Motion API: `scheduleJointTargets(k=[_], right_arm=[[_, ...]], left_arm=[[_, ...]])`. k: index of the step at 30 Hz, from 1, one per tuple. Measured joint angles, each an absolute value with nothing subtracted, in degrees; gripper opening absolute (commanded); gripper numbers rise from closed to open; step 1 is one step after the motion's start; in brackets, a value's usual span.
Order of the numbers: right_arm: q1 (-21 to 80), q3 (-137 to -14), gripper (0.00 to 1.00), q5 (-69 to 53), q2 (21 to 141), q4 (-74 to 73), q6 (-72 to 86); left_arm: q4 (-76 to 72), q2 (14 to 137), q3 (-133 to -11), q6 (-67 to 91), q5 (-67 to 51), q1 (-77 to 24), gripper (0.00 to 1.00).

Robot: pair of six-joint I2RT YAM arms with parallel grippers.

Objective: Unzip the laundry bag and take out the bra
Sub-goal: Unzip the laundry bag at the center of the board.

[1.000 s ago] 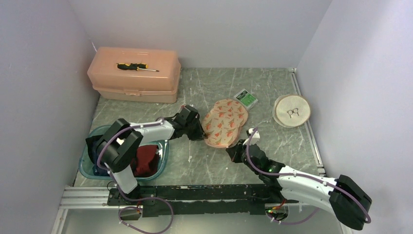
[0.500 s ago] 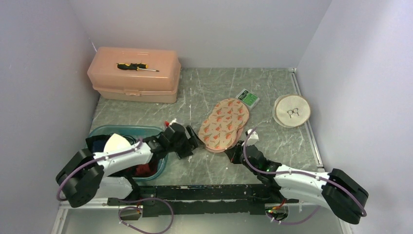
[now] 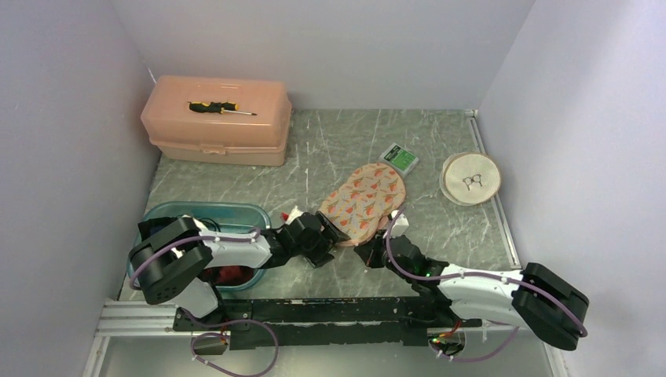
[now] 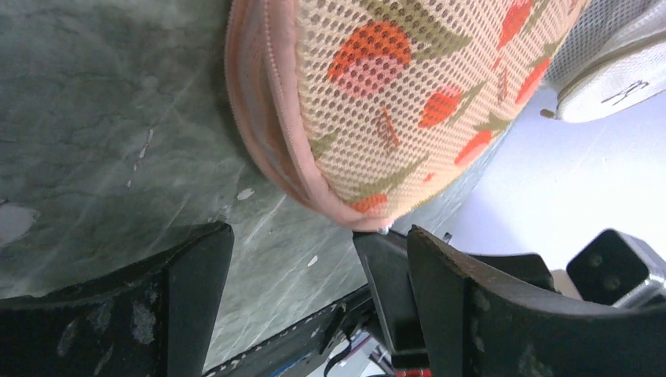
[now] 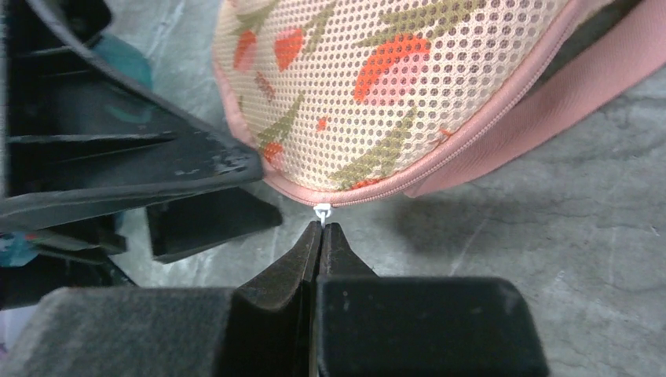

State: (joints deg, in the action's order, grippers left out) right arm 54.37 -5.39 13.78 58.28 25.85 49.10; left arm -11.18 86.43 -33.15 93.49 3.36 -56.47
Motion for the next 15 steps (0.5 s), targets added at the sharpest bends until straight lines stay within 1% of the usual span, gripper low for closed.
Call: scheduleJointTargets(k=[5, 9, 10, 15], right_arm=[[55.1, -5.1, 0.00, 12.9, 54.6, 25.9, 49.1], [55.7, -4.2, 0.00, 12.0, 53.5, 26.0, 49.1], [55.8, -4.1, 0.00, 11.7, 53.5, 26.0, 49.1], [56.1, -3.7, 0.00, 11.6, 53.2, 25.8, 49.1]], left_arm=[[-14.8, 88.8, -33.3, 95.9, 5.0, -56.7, 0.81], [-16.8, 91.2, -34.5, 97.0, 6.2, -56.7, 0.71], [-17.3, 91.6, -34.6, 97.1, 6.5, -56.7, 0.68], [-17.3, 92.6, -34.6, 97.5, 7.8, -56.7, 0.43]])
